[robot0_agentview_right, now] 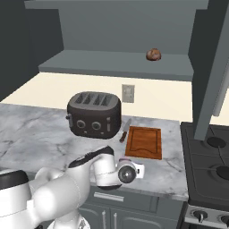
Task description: Pick the bread, place it on the cutting board, pick the jam, place it on the counter, and close the cabinet.
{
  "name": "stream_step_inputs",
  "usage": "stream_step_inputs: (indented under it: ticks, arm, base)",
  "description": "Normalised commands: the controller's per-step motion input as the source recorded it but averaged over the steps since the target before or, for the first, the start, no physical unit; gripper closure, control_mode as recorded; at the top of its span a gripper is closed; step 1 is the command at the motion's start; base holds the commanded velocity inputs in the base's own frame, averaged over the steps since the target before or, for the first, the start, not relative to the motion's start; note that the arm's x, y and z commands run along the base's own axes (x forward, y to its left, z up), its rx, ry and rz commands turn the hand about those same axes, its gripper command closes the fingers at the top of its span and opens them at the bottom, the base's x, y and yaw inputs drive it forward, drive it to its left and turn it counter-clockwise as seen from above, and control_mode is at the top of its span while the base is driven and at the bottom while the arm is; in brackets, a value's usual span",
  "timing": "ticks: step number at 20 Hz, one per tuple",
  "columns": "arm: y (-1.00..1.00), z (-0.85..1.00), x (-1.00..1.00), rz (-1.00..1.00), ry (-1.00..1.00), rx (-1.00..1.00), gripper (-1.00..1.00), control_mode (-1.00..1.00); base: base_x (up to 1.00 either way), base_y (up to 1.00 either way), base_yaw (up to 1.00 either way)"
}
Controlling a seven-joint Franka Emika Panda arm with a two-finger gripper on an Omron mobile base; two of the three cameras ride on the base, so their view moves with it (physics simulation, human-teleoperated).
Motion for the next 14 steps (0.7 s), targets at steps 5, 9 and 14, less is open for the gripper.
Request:
stream_step_inputs:
  ticks: [5, 9, 14]
  arm:
    - [0.0, -0.1, 0.0, -0.01, -0.02, 0.0, 1.0, -1.0]
    - [0.0, -0.08, 0.02, -0.01, 0.0, 0.0, 1.0, -1.0]
    - [0.0, -0.09, 0.01, 0.0, 0.0, 0.0, 1.0, -1.0]
  base:
    - [0.0, 0.0, 0.0]
    - [0.0, 0.0, 0.0]
    - [0.0, 0.0, 0.0]
